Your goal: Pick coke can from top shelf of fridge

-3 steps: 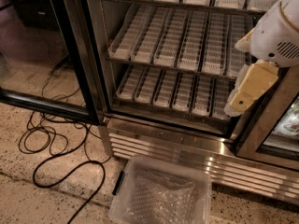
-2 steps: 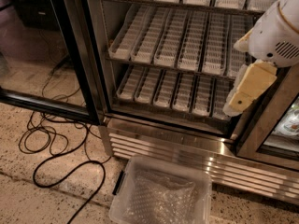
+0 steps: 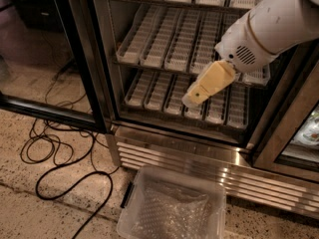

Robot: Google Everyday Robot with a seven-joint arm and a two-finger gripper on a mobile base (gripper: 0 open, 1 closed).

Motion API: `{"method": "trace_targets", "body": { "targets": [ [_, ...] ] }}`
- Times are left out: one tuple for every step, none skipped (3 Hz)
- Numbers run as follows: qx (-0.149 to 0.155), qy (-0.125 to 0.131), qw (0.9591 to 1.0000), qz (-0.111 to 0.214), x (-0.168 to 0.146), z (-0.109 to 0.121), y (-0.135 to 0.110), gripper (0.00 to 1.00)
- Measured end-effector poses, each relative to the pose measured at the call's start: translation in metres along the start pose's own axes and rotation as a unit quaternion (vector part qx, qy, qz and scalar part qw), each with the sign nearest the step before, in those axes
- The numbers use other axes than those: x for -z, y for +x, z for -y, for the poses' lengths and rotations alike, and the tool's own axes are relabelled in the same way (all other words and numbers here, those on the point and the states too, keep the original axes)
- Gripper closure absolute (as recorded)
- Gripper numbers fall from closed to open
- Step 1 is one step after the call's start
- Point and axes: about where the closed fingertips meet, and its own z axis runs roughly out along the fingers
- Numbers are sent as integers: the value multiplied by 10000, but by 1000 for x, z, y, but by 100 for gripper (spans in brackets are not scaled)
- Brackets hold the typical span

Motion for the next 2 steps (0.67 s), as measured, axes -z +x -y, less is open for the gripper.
{"method": "trace_targets", "body": {
  "targets": [
    [-426, 275, 9966, 643, -23, 15, -43, 0],
    [-426, 269, 9967, 640, -23, 15, -43, 0]
  ]
}}
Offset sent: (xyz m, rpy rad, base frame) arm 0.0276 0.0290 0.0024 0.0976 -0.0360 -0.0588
